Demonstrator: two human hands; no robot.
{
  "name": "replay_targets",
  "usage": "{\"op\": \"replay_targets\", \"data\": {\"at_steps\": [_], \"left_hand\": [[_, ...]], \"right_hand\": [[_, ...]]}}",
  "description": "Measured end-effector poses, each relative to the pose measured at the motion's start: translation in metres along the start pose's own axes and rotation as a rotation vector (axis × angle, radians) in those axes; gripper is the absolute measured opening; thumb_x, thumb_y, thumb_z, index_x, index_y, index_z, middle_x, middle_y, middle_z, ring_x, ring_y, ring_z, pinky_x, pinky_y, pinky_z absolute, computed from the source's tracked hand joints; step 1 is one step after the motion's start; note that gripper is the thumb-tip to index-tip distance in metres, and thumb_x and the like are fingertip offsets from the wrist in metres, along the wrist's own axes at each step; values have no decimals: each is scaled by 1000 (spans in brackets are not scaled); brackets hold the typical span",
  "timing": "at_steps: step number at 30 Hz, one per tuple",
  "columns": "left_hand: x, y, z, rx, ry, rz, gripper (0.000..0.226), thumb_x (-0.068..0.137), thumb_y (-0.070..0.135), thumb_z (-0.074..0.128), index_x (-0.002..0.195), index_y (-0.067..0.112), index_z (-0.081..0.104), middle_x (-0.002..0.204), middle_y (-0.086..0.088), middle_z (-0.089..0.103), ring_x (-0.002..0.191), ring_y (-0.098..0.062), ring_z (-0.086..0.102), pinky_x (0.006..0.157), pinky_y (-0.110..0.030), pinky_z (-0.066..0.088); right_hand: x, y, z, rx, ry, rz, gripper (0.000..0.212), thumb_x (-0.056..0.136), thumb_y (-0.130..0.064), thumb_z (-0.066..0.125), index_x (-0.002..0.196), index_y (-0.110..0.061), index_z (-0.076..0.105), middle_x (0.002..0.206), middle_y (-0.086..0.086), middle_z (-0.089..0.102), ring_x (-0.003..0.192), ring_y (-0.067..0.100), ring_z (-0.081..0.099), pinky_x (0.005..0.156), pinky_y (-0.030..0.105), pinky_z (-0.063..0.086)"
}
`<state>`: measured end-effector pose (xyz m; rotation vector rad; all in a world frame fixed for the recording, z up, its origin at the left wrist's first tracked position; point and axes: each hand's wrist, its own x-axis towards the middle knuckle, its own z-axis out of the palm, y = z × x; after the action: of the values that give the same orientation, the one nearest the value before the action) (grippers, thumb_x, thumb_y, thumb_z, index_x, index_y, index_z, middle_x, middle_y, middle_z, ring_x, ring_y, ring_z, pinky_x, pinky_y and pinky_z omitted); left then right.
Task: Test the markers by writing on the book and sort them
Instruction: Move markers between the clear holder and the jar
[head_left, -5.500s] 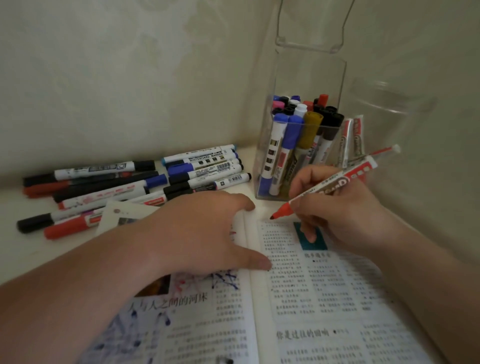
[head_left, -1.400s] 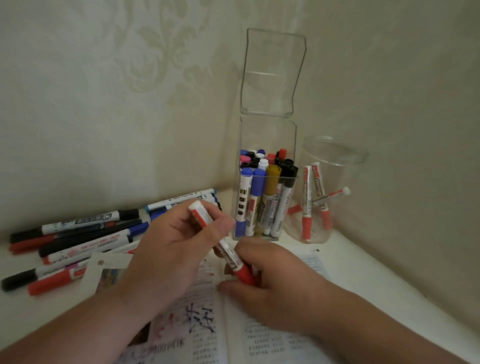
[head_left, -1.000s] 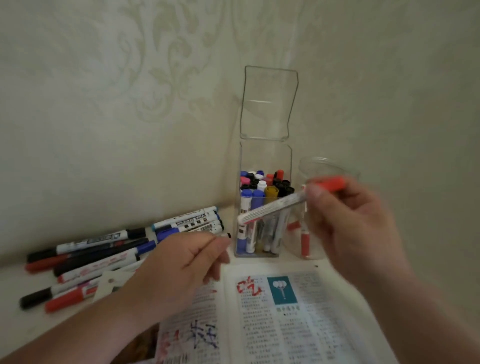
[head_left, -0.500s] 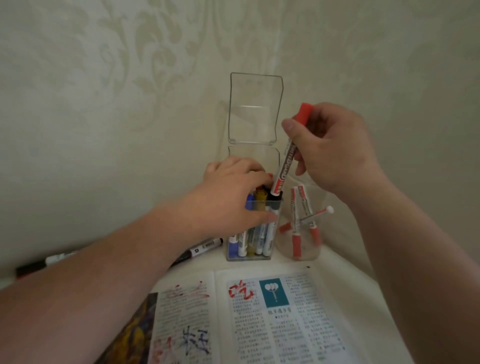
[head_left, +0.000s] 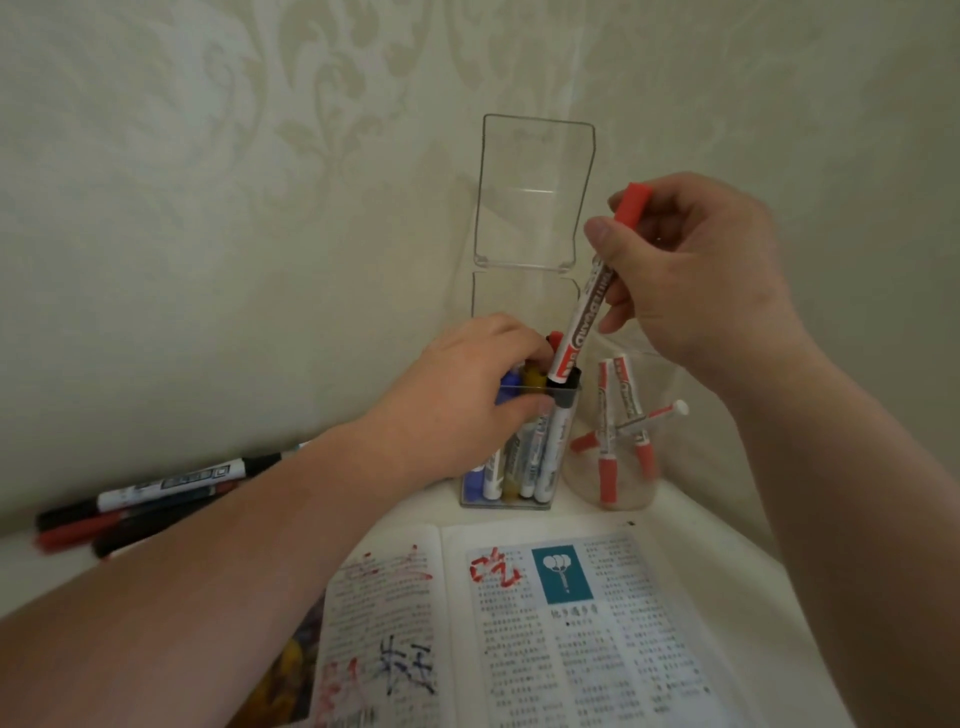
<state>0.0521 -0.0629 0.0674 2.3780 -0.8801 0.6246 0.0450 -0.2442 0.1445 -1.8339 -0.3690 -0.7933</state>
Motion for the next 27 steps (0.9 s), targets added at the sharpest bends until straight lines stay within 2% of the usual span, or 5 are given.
{"op": "replay_targets", "data": {"at_steps": [4, 10, 19, 24, 27], "left_hand": [[-2, 2, -2, 22, -42, -28, 34, 89, 36, 71, 120, 30, 59, 115, 14, 52, 107, -1, 44, 94, -19, 37], [3, 12, -7, 35, -68, -95, 30, 87, 40, 73, 109, 32, 53, 110, 14, 47, 101, -4, 43, 89, -21, 39], [1, 12, -2, -30, -26, -134, 22, 92, 39, 68, 106, 25, 58, 102, 12, 49, 98, -6, 44, 83, -19, 35], [7, 17, -4, -44, -30, -159, 6, 101, 27, 55, 99, 21, 57, 97, 7, 52, 95, -13, 47, 77, -23, 36], [10, 23, -6, -68, -39, -195, 15, 101, 20, 55, 116, 20, 57, 105, 9, 57, 97, -9, 52, 73, -12, 38]], "right_hand": [[-1, 1, 2, -57, -24, -19, 18, 94, -19, 73, 101, -6, 63, 85, 21, 65, 54, 24, 65, 46, 34, 58], [1, -3, 7, -195, -91, -137, 15, 93, -25, 73, 88, -25, 59, 80, 9, 64, 64, 30, 67, 51, 40, 60], [-2, -6, -17, -156, -277, -118, 10, 98, -11, 66, 108, -11, 63, 82, 4, 69, 60, 13, 67, 53, 33, 60], [-6, 5, -17, -83, -114, -85, 9, 95, -12, 70, 98, -15, 62, 85, 17, 67, 59, 25, 64, 50, 36, 59], [-5, 5, -18, -7, -24, -24, 9, 95, -11, 71, 97, -10, 62, 82, 17, 67, 55, 18, 64, 49, 35, 59]]}}
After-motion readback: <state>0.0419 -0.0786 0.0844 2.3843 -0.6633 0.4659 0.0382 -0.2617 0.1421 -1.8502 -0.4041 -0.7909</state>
